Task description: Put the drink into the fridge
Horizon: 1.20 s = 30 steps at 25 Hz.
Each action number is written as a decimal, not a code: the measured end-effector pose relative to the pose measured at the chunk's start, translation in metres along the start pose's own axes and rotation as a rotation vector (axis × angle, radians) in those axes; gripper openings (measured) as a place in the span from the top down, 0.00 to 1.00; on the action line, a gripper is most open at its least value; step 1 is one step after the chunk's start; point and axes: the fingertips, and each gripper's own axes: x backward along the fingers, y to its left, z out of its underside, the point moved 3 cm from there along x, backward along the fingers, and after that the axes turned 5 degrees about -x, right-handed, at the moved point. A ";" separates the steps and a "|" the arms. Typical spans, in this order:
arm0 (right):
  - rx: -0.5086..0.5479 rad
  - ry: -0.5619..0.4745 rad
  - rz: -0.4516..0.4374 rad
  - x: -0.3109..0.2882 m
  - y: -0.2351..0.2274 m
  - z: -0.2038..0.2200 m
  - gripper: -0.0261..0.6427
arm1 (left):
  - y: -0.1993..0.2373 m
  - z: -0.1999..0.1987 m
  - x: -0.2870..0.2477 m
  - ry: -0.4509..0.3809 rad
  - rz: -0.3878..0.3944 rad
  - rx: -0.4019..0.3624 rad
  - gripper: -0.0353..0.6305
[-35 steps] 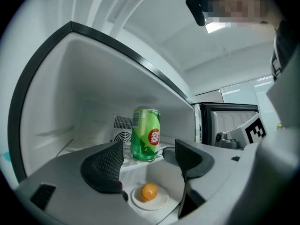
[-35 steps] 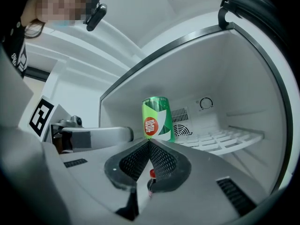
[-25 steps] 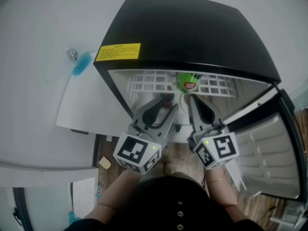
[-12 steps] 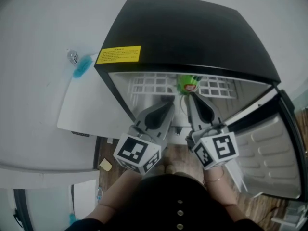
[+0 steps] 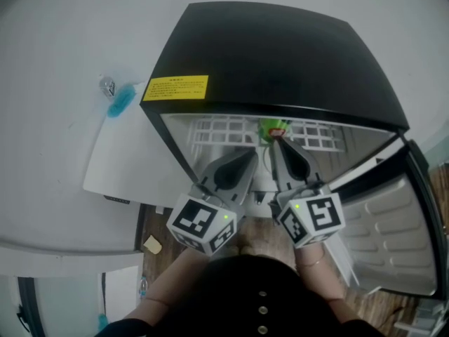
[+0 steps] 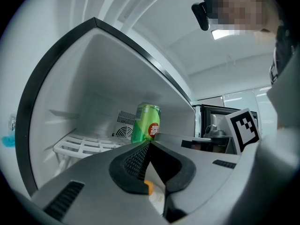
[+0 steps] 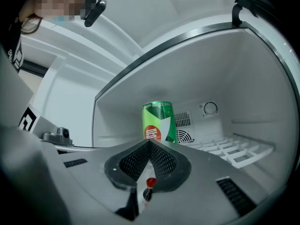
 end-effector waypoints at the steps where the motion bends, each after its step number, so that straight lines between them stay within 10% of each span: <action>1: 0.000 0.001 0.000 -0.001 -0.001 0.000 0.95 | 0.001 -0.001 -0.001 -0.001 -0.002 0.000 0.94; 30: 0.010 0.025 -0.004 -0.011 -0.007 -0.005 0.95 | 0.006 0.002 -0.013 0.028 -0.010 -0.001 0.94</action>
